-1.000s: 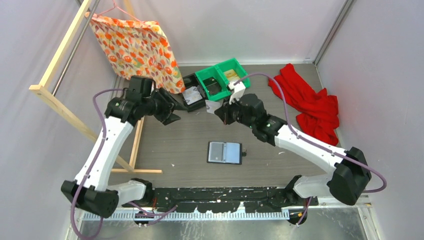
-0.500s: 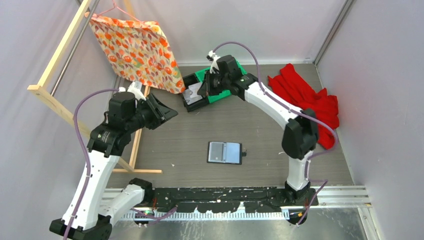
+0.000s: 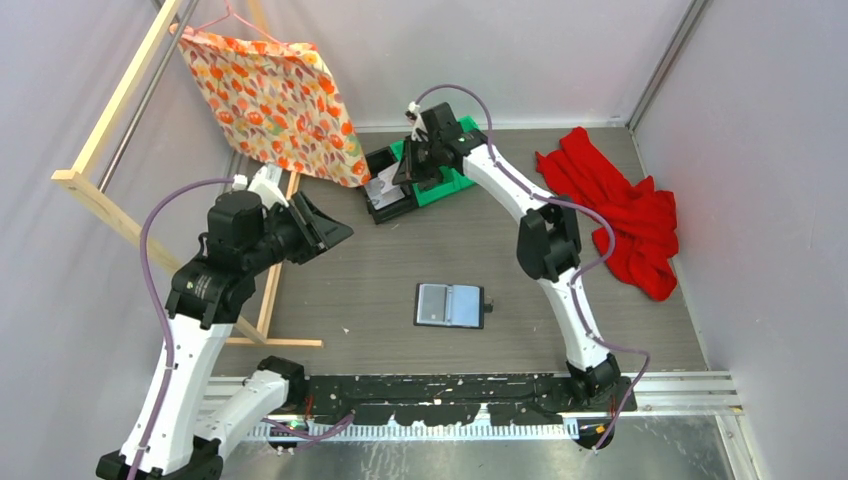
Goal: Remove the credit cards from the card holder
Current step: Place the credit card in the storage box.
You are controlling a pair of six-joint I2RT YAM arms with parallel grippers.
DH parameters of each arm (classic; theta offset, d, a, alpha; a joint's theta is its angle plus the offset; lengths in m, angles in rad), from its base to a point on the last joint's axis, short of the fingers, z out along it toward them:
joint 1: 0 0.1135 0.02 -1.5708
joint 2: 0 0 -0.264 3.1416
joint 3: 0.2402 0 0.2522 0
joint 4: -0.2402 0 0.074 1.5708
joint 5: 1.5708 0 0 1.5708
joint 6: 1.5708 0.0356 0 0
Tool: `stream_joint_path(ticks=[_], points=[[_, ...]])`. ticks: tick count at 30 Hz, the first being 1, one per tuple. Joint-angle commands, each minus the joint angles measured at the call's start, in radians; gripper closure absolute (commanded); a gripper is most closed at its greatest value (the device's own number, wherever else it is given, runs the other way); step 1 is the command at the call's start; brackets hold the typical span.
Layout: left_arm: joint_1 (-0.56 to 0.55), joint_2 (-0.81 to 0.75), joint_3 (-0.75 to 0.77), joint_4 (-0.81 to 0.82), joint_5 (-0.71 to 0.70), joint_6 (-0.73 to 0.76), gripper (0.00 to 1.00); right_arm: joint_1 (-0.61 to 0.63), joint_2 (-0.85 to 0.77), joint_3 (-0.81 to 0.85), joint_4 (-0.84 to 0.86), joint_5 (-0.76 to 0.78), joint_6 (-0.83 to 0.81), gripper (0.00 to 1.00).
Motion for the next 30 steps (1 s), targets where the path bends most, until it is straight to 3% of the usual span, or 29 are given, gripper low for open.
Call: stream_joint_path(ticks=[1, 18, 23, 26, 30], points=[[0.006, -0.004, 0.012, 0.003, 0.026, 0.003, 0.57, 0.005, 0.099, 0.198, -0.079, -0.066, -0.015, 0.99], [0.006, -0.074, 0.004, -0.013, -0.010, -0.036, 0.56, 0.004, 0.310, 0.418, 0.012, -0.143, 0.080, 0.98], [0.006, -0.087, 0.019, -0.040, -0.018, -0.032, 0.55, 0.006, 0.330, 0.430, 0.079, -0.142, 0.128, 0.56], [0.006, -0.088, 0.015, -0.041, -0.017, -0.032, 0.55, 0.010, 0.317, 0.429, 0.081, -0.119, 0.118, 0.47], [0.006, -0.088, -0.001, -0.027, -0.002, -0.042, 0.55, 0.010, 0.274, 0.389, 0.071, -0.084, 0.086, 0.46]])
